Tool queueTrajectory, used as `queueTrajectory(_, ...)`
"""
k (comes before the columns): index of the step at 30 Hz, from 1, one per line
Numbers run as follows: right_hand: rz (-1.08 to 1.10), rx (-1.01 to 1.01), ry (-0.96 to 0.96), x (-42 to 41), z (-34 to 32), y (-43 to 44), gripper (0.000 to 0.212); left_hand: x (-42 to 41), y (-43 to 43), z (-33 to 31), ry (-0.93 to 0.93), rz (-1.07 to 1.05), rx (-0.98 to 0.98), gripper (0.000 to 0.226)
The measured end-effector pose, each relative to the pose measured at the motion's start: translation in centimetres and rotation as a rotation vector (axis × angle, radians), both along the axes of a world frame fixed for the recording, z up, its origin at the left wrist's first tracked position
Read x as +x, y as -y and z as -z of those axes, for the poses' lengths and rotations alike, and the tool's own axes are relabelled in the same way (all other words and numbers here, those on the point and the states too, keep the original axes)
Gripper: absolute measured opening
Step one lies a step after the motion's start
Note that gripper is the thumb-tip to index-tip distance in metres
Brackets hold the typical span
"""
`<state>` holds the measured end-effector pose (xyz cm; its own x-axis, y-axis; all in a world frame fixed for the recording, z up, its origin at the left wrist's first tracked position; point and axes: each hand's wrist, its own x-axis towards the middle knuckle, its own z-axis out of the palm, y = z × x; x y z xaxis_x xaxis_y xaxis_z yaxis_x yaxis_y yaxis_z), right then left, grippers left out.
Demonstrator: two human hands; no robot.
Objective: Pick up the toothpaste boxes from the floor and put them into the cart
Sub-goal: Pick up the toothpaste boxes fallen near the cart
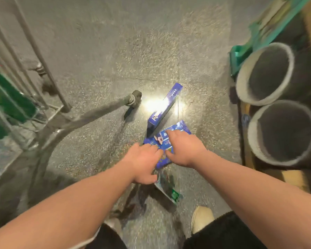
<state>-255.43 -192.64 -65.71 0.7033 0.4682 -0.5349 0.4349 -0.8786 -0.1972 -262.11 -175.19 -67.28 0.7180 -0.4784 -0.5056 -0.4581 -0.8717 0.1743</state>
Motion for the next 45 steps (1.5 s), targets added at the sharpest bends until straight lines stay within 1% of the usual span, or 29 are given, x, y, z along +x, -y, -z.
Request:
queueTrajectory(4,-0.006,-0.003,0.079,2.7,6.0,-0.3,0.063,0.4,0.9,6.2,-0.01,0.157,-0.004,0.079)
queueTrajectory(6,-0.014,-0.001,0.101,3.4,8.3,-0.4,0.068,0.6,1.3,8.3,-0.08,0.21,-0.007,0.083)
queueTrajectory(8,-0.024,-0.005,0.104,3.9,9.9,-0.7,0.069,0.4,1.8,9.7,-0.172,0.229,0.046,0.089)
queueTrajectory(9,-0.025,-0.002,0.101,4.2,10.5,-0.9,0.069,0.1,2.1,10.3,-0.199,0.25,0.087,0.088)
queueTrajectory(10,-0.019,0.003,0.1,4.5,10.8,-1.1,0.067,-0.4,2.4,10.8,-0.201,0.278,0.129,0.081)
queueTrajectory(12,0.019,0.027,0.118,5.2,10.9,-1.4,0.06,-1.3,2.8,11.7,-0.142,0.321,0.194,0.058)
queueTrajectory(13,0.037,0.04,0.13,5.5,10.8,-1.5,0.057,-1.7,2.9,11.9,-0.11,0.32,0.205,0.048)
queueTrajectory(15,0.028,0.041,0.156,5.7,10.7,-1.7,0.055,-2.0,3.0,12.2,-0.073,0.298,0.214,0.036)
queueTrajectory(19,-0.047,0.009,0.272,8.3,11.0,-2.5,0.064,-1.8,2.8,12.2,-0.056,0.282,0.229,0.03)
queueTrajectory(22,-0.114,-0.022,0.375,12.2,10.7,-3.5,0.079,-1.4,2.1,12.4,-0.057,0.209,0.203,0.029)
queueTrajectory(24,-0.157,-0.083,0.407,14.3,10.5,-4.0,0.082,-1.1,1.7,12.3,-0.069,0.148,0.172,0.026)
queueTrajectory(27,-0.251,-0.192,0.416,15.9,10.6,-5.0,0.074,-1.2,1.0,12.1,-0.094,0.085,0.143,0.022)
queueTrajectory(31,-0.307,-0.322,0.383,15.9,11.9,-5.8,0.051,-1.6,0.5,11.7,-0.121,0.045,0.114,0.025)
queueTrajectory(34,-0.332,-0.345,0.425,15.5,12.4,-5.5,0.037,-1.5,0.2,11.7,-0.139,0.034,0.102,0.023)
queueTrajectory(40,-0.321,-0.311,0.455,14.5,11.6,-3.8,0.037,-1.0,0.5,11.6,-0.14,0.057,0.104,0.021)
queueTrajectory(45,-0.322,-0.276,0.384,11.8,9.6,-3.1,0.034,-0.9,1.5,12.1,-0.107,0.112,0.094,0.02)
